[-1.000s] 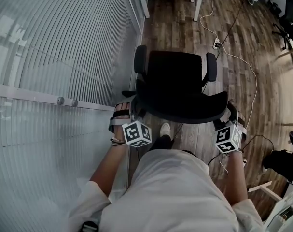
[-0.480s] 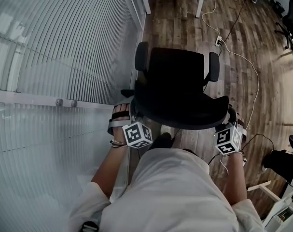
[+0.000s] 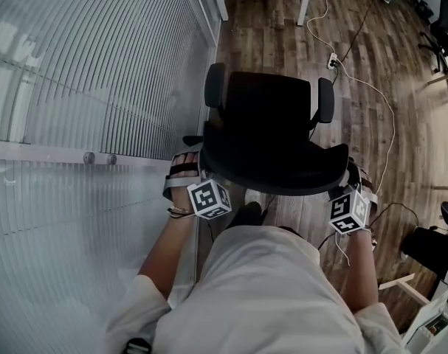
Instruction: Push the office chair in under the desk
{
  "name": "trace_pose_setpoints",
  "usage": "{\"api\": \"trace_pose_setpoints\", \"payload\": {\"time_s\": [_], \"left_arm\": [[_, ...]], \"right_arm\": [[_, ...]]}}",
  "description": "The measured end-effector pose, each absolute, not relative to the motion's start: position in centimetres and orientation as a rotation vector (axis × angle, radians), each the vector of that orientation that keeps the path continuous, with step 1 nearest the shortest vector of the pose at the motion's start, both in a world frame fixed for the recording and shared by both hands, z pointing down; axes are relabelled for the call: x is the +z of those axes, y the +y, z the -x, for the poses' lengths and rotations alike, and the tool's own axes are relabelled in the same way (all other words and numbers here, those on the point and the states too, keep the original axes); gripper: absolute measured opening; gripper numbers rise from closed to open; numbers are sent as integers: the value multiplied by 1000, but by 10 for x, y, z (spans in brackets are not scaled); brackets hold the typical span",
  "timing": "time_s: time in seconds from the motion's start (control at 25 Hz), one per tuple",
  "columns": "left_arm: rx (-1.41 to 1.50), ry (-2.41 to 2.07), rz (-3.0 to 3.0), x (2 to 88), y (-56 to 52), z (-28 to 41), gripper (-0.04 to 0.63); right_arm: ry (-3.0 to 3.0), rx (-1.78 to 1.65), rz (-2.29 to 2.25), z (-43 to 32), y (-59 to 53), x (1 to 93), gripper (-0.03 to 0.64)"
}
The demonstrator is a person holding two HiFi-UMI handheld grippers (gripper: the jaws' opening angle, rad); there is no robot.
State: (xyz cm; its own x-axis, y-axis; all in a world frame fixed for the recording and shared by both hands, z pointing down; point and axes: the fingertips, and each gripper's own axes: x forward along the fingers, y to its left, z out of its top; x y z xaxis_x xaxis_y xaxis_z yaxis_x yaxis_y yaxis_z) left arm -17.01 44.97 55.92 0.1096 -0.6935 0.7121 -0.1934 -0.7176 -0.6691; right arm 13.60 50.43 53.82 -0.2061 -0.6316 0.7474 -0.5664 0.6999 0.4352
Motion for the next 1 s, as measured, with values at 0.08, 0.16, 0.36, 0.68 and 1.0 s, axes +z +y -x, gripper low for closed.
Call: {"api": "trace_pose_setpoints", "payload": {"time_s": [0.08,0.16,0.36,0.68,1.0], "left_arm": [[-1652,853,1986,561,448,170,235],[-1661,845,1986,559,445,168,233],[-1653,847,1986,558,431,167,232],[-1641,844,1983,560,391,163,232],[-1623,822,1982,560,344,160,230]], "right_arm": [[-1877,-79,-929,-136,502,539,234],[-1878,-79,-931,-138,501,538,235],[-1865,-87,-955,-139,487,538,235],[-1831,-82,-974,-141,449,540,236],[-1792,-90,-975,-145,402,542,238]]}}
